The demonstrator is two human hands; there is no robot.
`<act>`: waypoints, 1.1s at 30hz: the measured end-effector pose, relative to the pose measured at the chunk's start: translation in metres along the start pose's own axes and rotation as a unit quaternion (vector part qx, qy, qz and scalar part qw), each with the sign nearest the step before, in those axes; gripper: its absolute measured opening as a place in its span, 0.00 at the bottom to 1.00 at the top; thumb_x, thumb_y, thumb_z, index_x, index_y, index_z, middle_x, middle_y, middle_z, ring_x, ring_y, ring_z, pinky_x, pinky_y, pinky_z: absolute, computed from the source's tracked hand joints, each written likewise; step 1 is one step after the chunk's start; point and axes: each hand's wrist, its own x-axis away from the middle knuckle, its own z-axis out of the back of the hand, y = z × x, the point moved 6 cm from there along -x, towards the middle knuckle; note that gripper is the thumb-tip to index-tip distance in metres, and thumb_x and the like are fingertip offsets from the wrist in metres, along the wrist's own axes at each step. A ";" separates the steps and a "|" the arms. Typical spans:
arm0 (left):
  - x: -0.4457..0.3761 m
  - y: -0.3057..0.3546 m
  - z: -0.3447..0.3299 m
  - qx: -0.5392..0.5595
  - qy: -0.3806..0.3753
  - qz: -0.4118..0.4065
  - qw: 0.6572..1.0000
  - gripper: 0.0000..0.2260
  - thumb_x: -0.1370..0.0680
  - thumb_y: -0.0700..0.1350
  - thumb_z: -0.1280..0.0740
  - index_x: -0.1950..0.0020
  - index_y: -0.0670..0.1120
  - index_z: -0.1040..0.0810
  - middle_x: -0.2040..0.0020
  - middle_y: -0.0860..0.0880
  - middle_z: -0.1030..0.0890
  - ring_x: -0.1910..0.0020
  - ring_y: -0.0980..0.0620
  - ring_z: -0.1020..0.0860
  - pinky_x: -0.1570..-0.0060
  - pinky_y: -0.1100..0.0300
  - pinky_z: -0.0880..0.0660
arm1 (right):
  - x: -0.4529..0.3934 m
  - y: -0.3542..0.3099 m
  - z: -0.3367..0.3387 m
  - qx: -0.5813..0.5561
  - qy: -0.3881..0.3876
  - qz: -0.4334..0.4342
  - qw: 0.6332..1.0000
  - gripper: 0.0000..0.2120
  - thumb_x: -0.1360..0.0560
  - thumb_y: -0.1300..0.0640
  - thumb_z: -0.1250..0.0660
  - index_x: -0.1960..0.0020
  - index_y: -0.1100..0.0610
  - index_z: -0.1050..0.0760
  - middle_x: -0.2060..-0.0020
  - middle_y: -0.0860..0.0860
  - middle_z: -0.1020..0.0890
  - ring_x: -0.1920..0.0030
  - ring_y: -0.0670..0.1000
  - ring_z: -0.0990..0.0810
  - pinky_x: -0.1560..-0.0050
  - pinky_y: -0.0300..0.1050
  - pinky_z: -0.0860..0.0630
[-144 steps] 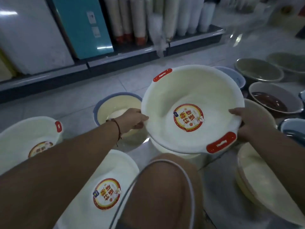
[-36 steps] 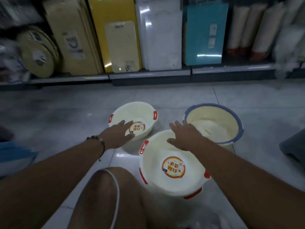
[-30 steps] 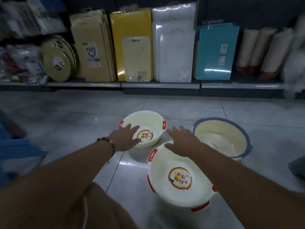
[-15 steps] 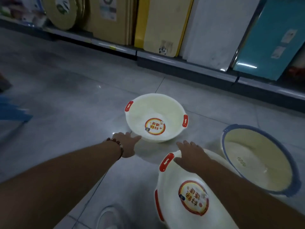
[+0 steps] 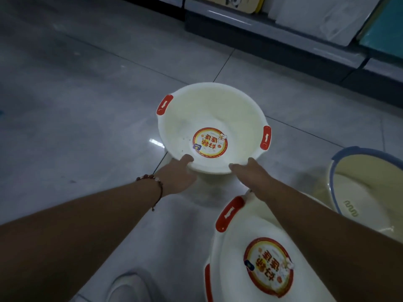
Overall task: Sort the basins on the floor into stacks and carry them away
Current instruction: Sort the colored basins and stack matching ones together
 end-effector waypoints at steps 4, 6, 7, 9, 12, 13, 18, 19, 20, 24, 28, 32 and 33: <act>0.002 0.006 0.005 0.167 0.071 0.062 0.981 0.11 0.21 0.55 0.37 0.44 0.49 0.26 0.49 0.49 0.22 0.52 0.50 0.23 0.61 0.60 0.31 | -0.009 0.010 -0.005 -0.264 0.032 -0.122 0.956 0.28 0.27 0.55 0.30 0.30 0.54 0.36 0.38 0.54 0.25 0.41 0.55 0.25 0.48 0.48 0.23; 0.005 0.009 0.016 0.192 0.152 0.071 0.967 0.10 0.20 0.53 0.36 0.49 0.47 0.25 0.51 0.49 0.22 0.53 0.50 0.24 0.64 0.61 0.33 | -0.010 0.012 -0.008 -0.347 0.023 -0.156 0.925 0.18 0.26 0.56 0.29 0.38 0.56 0.28 0.46 0.54 0.21 0.48 0.52 0.22 0.53 0.44 0.21; 0.007 0.011 0.021 0.208 0.187 0.072 0.957 0.09 0.20 0.52 0.36 0.50 0.47 0.25 0.52 0.48 0.22 0.55 0.49 0.23 0.66 0.62 0.33 | -0.010 0.010 -0.010 -0.365 0.006 -0.163 0.917 0.14 0.26 0.55 0.30 0.42 0.57 0.26 0.49 0.54 0.20 0.54 0.50 0.22 0.58 0.41 0.22; 0.007 0.018 0.031 0.233 0.219 0.062 0.946 0.08 0.21 0.50 0.35 0.49 0.45 0.25 0.51 0.45 0.21 0.60 0.53 0.23 0.70 0.66 0.33 | -0.005 0.006 -0.011 -0.385 -0.025 -0.170 0.907 0.09 0.25 0.56 0.31 0.47 0.59 0.25 0.55 0.54 0.20 0.61 0.48 0.24 0.66 0.38 0.26; 0.008 0.026 0.042 0.284 0.238 0.050 0.928 0.21 0.21 0.47 0.33 0.30 0.46 0.32 0.38 0.45 0.24 0.50 0.53 0.26 0.54 0.67 0.30 | 0.007 0.006 -0.002 -0.400 -0.030 -0.191 0.896 0.03 0.24 0.61 0.34 0.53 0.61 0.26 0.60 0.53 0.21 0.64 0.48 0.26 0.67 0.38 0.30; 0.010 0.027 0.045 0.312 0.239 0.054 0.918 0.26 0.21 0.44 0.34 0.25 0.47 0.38 0.35 0.45 0.27 0.45 0.52 0.28 0.49 0.64 0.30 | 0.011 0.008 0.004 -0.403 -0.027 -0.196 0.894 0.03 0.24 0.62 0.34 0.55 0.61 0.26 0.60 0.54 0.21 0.64 0.48 0.26 0.67 0.38 0.29; 0.010 0.029 0.052 0.388 0.217 0.055 0.894 0.33 0.21 0.37 0.36 0.21 0.51 0.48 0.38 0.50 0.30 0.41 0.49 0.31 0.42 0.51 0.28 | 0.039 0.029 0.048 -0.385 -0.015 -0.177 0.906 0.06 0.25 0.62 0.34 0.49 0.58 0.27 0.61 0.53 0.20 0.65 0.48 0.27 0.70 0.39 0.30; 0.010 0.031 0.054 0.390 0.211 0.051 0.895 0.31 0.22 0.37 0.36 0.22 0.52 0.45 0.40 0.51 0.30 0.41 0.48 0.30 0.43 0.49 0.27 | 0.048 0.035 0.058 -0.382 -0.009 -0.168 0.909 0.06 0.25 0.63 0.34 0.49 0.58 0.27 0.59 0.53 0.20 0.64 0.48 0.26 0.69 0.39 0.29; 0.007 0.031 0.055 0.393 0.203 0.047 0.896 0.29 0.23 0.37 0.36 0.25 0.51 0.41 0.41 0.51 0.28 0.42 0.47 0.28 0.43 0.48 0.26 | 0.058 0.042 0.067 -0.385 0.000 -0.157 0.910 0.06 0.25 0.64 0.34 0.49 0.58 0.27 0.57 0.53 0.19 0.63 0.48 0.25 0.68 0.39 0.29; 0.008 0.046 0.049 0.394 0.152 0.055 0.905 0.25 0.28 0.42 0.30 0.30 0.49 0.30 0.41 0.47 0.21 0.42 0.43 0.23 0.44 0.43 0.24 | 0.106 0.070 0.098 -0.403 0.040 -0.109 0.908 0.08 0.26 0.66 0.33 0.49 0.56 0.25 0.56 0.53 0.19 0.60 0.49 0.23 0.68 0.40 0.27; 0.022 0.085 0.033 0.402 0.106 0.018 0.909 0.11 0.23 0.41 0.32 0.41 0.45 0.22 0.48 0.44 0.18 0.50 0.42 0.20 0.55 0.52 0.23 | 0.153 0.107 0.125 -0.443 0.073 -0.110 0.887 0.12 0.27 0.68 0.33 0.46 0.56 0.26 0.52 0.55 0.18 0.53 0.52 0.21 0.62 0.42 0.25; 0.048 0.124 0.017 0.390 0.055 -0.029 0.919 0.11 0.23 0.47 0.31 0.42 0.46 0.25 0.49 0.46 0.19 0.52 0.45 0.19 0.62 0.55 0.23 | 0.193 0.155 0.144 -0.460 0.104 -0.137 0.871 0.14 0.28 0.69 0.34 0.46 0.56 0.27 0.52 0.54 0.20 0.52 0.53 0.22 0.61 0.43 0.26; 0.055 0.132 0.012 0.381 0.040 -0.033 0.923 0.15 0.23 0.48 0.30 0.39 0.46 0.27 0.48 0.47 0.20 0.52 0.46 0.19 0.61 0.55 0.22 | 0.204 0.167 0.148 -0.466 0.112 -0.141 0.866 0.14 0.28 0.69 0.34 0.45 0.57 0.27 0.51 0.55 0.20 0.51 0.53 0.22 0.61 0.43 0.25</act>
